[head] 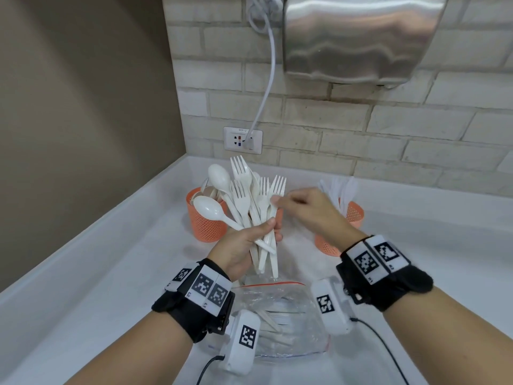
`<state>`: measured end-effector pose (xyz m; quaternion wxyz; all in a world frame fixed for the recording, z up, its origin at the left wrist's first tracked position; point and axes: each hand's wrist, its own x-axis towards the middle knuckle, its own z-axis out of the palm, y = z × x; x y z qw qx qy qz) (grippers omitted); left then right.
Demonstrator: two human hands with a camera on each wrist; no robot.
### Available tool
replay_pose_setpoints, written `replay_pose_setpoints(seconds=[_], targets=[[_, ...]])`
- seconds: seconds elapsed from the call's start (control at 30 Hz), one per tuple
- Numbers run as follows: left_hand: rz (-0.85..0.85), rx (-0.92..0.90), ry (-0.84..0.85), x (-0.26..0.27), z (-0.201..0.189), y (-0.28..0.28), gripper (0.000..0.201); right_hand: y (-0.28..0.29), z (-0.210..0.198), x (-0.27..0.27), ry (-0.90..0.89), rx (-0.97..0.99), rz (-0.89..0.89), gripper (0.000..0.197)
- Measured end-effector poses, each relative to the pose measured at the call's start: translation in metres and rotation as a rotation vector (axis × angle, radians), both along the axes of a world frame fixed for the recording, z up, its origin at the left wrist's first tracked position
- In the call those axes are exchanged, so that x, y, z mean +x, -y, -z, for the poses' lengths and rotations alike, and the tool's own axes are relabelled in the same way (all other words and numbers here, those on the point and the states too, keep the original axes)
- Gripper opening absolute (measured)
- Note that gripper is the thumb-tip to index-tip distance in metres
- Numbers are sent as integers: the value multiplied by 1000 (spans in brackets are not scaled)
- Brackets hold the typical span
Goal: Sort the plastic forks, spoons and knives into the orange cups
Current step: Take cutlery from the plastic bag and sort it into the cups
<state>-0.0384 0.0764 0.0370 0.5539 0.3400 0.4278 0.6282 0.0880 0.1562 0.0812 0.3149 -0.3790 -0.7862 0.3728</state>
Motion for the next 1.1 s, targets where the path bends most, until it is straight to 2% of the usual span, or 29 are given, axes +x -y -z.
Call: replay_pose_setpoints(seconds=[0.07, 0.13, 0.2, 0.3, 0.4, 0.5, 0.7, 0.8, 0.9, 0.97, 1.03, 1.1], targets=[[-13, 13, 19, 1, -3, 1, 21, 11, 6, -11, -65, -118, -40, 26], [-21, 22, 55, 1, -6, 4, 27, 13, 13, -19, -133, -187, -4, 24], [-16, 49, 86, -1, -5, 4, 29, 13, 16, -24, -164, -240, 24, 25], [-10, 88, 103, -3, -3, 5, 26, 18, 15, -26, -192, -307, -27, 28], [-36, 115, 90, -3, -3, 4, 24, 24, 17, -25, -240, -349, -92, 17], [-51, 117, 59, -2, 0, 3, 29, 25, 23, -24, -279, -395, -125, 17], [-91, 113, 74, -4, 1, -1, 17, 26, 18, -23, -416, -437, -33, 23], [-74, 54, 44, -7, 2, 0, 9, 22, 14, -24, -484, -324, 72, 21], [-83, 13, 47, -8, 3, 0, 6, 25, 9, -24, -511, -256, 13, 11], [-75, 0, 23, -6, 2, 0, 9, 32, 8, -27, -492, -297, -43, 16], [-50, -2, 2, -4, 0, 1, 13, 31, 14, -33, -474, -327, -29, 21], [-13, -13, 13, -4, -1, 2, 15, 29, 18, -36, -471, -368, -2, 18]])
